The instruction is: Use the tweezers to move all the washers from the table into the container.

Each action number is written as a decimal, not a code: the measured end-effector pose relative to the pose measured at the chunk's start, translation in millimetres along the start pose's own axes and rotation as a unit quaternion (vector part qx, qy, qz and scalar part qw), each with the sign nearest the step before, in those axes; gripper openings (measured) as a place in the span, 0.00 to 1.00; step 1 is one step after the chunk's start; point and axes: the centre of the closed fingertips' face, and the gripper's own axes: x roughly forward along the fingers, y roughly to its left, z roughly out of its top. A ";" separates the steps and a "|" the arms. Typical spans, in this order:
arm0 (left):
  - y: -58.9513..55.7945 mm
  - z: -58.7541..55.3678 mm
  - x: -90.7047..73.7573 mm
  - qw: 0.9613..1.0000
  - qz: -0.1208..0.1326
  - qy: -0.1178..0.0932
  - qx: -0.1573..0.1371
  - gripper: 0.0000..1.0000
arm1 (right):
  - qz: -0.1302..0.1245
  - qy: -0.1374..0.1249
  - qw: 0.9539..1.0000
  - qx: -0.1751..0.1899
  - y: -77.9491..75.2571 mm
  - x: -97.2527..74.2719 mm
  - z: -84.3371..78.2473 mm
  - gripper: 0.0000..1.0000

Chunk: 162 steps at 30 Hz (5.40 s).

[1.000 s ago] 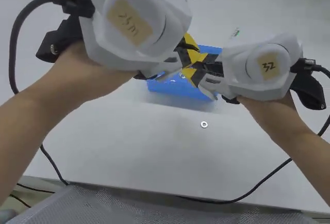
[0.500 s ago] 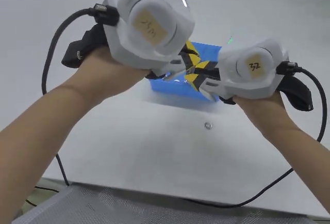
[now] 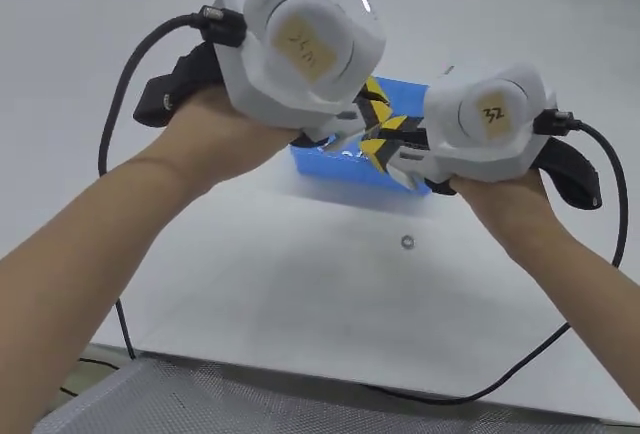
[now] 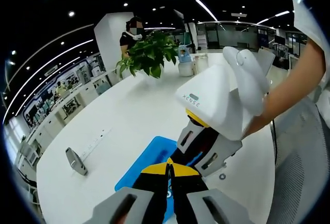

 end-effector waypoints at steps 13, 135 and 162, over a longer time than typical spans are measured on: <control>1.1 3.5 -4.0 1.000 0.001 -0.002 0.004 0.00 | -0.009 -0.003 1.000 -0.010 1.5 -7.5 4.1 0.04; -23.7 48.4 -11.4 0.997 -0.004 -0.051 0.050 0.00 | -0.056 -0.009 0.996 -0.074 -12.8 -54.2 14.8 0.04; -5.8 9.6 32.7 1.000 -0.008 -0.013 0.019 0.00 | -0.038 0.052 0.997 -0.048 -27.6 -13.7 -21.8 0.05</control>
